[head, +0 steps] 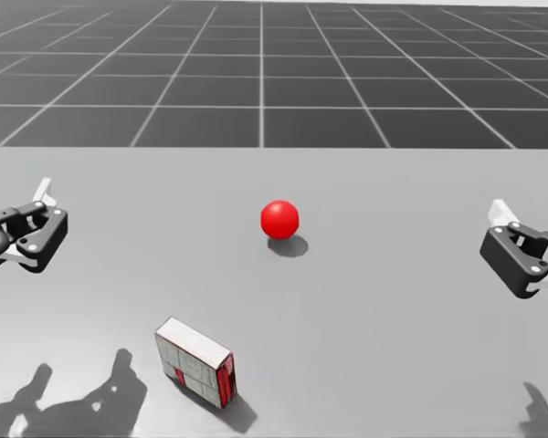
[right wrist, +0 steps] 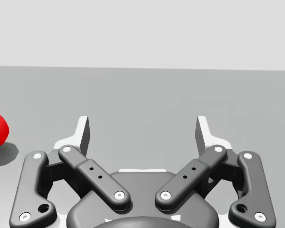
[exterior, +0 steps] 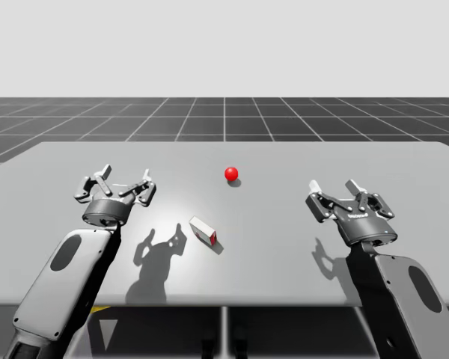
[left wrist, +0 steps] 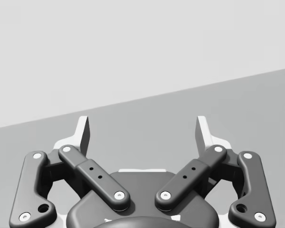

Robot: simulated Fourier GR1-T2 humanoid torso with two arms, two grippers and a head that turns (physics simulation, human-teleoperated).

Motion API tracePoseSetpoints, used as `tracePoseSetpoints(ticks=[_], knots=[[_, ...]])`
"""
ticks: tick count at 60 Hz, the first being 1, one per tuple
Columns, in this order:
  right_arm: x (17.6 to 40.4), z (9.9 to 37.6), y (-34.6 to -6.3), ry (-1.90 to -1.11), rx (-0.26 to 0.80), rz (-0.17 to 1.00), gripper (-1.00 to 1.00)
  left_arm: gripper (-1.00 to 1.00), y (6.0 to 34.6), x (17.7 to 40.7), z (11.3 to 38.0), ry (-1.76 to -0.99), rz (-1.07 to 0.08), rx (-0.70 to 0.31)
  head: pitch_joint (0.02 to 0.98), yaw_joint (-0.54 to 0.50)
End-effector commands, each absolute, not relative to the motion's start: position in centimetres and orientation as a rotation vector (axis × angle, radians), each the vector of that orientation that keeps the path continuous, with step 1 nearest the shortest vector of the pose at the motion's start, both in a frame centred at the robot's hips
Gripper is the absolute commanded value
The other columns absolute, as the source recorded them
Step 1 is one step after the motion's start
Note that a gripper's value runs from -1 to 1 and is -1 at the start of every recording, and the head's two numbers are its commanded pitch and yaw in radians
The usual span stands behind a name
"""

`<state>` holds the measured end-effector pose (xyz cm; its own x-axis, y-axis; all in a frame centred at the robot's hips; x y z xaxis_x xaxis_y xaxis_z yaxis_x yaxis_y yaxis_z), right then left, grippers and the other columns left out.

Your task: Watch the red light. When it turns green, pick up the object.

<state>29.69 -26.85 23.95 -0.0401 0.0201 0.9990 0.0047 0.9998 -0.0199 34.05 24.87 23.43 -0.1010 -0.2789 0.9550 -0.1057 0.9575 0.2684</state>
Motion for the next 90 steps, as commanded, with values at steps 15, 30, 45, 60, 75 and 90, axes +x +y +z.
tracePoseSetpoints(ticks=[15, 30, 45, 60, 75, 90], knots=[[29.63, 23.90, -26.71, -1.609, -0.023, 0.022, -1.00, -1.00, 24.81, 33.97, 23.48, -1.681, -0.152, 0.289, 0.622, -0.04], [29.66, 23.91, -26.69, -1.613, -0.026, 0.025, -1.00, -1.00, 24.81, 33.97, 23.53, -1.686, -0.151, 0.286, 0.624, -0.04], [29.64, 23.86, -26.64, -1.614, -0.028, 0.032, -1.00, -1.00, 24.76, 33.95, 23.50, -1.686, -0.154, 0.287, 0.628, -0.04], [29.61, 23.83, -26.62, -1.616, -0.028, 0.034, -1.00, -1.00, 24.76, 33.89, 23.50, -1.686, -0.152, 0.287, 0.624, -0.04], [29.66, 23.83, -26.68, -1.619, -0.037, 0.031, -1.00, -1.00, 24.79, 33.92, 23.49, -1.687, -0.155, 0.288, 0.623, -0.05], [29.69, 23.83, -26.73, -1.618, -0.035, 0.031, -1.00, -1.00, 24.72, 33.93, 23.50, -1.687, -0.157, 0.287, 0.621, -0.05]])
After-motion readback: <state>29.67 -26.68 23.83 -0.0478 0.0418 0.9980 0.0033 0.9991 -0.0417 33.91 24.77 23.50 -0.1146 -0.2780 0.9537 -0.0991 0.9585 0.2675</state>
